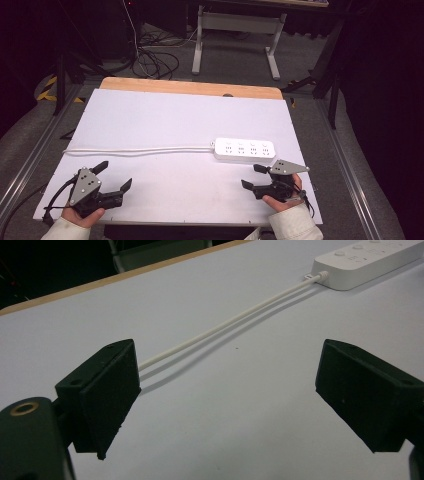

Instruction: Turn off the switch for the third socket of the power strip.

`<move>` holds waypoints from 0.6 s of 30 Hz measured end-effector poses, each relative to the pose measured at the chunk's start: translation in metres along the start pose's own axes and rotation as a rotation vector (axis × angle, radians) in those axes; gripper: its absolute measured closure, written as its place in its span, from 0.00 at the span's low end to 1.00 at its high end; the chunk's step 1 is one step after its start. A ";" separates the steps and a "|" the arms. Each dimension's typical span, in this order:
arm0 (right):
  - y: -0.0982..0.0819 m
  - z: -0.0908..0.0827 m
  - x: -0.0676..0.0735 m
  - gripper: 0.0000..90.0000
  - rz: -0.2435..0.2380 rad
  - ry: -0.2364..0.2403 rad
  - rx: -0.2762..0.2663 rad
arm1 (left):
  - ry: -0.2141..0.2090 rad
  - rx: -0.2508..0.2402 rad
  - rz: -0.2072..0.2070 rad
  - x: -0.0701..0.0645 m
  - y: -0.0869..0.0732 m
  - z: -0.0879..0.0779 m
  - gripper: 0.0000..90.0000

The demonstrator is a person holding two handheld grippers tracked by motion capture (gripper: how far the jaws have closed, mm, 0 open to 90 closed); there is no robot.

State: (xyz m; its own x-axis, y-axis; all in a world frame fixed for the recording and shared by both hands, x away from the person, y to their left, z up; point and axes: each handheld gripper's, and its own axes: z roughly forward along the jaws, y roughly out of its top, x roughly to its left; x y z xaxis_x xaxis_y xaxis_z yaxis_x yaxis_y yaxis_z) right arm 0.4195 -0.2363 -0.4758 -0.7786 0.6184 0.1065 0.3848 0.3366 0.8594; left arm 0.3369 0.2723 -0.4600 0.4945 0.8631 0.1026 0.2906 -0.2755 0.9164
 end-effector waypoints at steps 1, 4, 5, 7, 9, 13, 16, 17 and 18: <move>-0.002 0.001 0.000 0.27 0.003 0.002 0.004 | -0.002 0.001 -0.002 0.000 0.000 0.000 0.12; -0.008 0.005 0.001 0.25 0.011 0.005 0.026 | -0.001 0.011 0.003 0.001 0.000 0.001 0.12; -0.009 0.007 0.001 0.25 0.014 0.007 0.035 | 0.000 0.012 -0.001 0.000 -0.001 0.001 0.12; -0.011 0.010 0.002 0.25 0.008 0.006 0.055 | 0.007 0.017 0.000 0.001 -0.001 0.002 0.12; -0.010 0.011 0.003 0.27 -0.001 0.002 0.057 | 0.009 0.017 -0.005 0.002 -0.001 0.002 0.12; -0.008 0.005 0.001 0.27 0.000 -0.022 0.010 | 0.005 0.017 -0.008 0.002 -0.001 0.002 0.12; -0.008 0.003 0.000 0.27 -0.007 -0.037 0.000 | 0.015 0.012 -0.010 0.003 -0.002 0.003 0.12; -0.008 0.002 0.000 0.27 -0.015 -0.042 0.000 | 0.015 0.012 -0.012 0.003 -0.002 0.003 0.12; -0.007 0.002 0.001 0.27 -0.019 -0.044 0.000 | 0.010 0.012 -0.015 0.004 -0.002 0.003 0.12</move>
State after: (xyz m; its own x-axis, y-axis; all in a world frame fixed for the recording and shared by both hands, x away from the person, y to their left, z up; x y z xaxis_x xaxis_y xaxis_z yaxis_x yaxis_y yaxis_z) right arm 0.4173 -0.2367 -0.4832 -0.7632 0.6425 0.0678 0.3700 0.3486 0.8611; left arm 0.3411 0.2748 -0.4627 0.4817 0.8714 0.0932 0.3075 -0.2676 0.9132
